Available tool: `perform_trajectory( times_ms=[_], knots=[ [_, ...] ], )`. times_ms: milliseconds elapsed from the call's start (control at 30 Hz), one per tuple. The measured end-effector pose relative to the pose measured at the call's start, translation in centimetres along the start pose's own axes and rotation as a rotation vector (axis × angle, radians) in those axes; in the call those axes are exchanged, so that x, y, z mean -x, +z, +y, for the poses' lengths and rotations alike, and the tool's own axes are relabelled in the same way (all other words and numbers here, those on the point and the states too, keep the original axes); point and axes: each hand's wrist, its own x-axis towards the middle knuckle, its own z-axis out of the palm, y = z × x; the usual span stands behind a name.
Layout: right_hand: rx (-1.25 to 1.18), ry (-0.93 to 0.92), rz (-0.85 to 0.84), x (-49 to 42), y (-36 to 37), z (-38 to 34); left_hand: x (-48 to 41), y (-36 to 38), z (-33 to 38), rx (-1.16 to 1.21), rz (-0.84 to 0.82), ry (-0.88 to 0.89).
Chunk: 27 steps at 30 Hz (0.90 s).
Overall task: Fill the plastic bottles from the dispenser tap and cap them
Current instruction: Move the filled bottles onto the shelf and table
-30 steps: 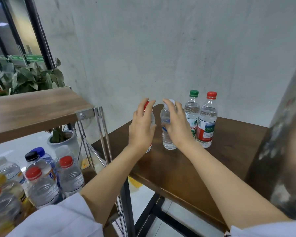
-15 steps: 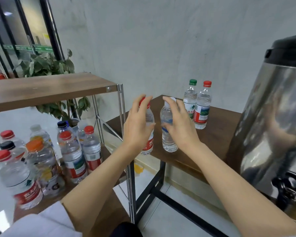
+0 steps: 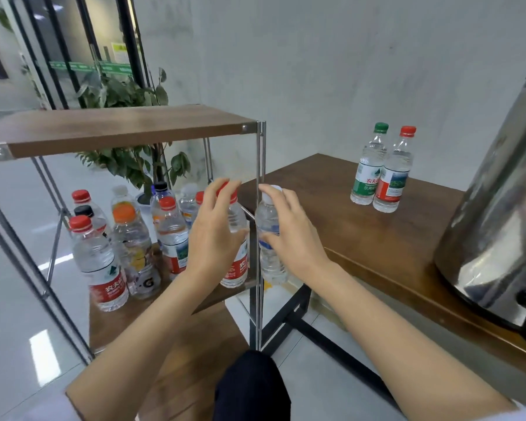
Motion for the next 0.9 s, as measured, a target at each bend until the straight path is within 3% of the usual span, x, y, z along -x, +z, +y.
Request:
perform_trajectory(
  times_ms=[467, 900],
  knots=[
    [-0.183, -0.113, -0.182, -1.8, 11.9, -5.4, 4.9, -6.2, -8.5, -0.116, 0.080, -0.172],
    [-0.332, -0.106, -0.330, -2.4, 17.6, -7.6, 7.6, -8.8, -13.5, -0.229, 0.110, -0.285]
  ],
)
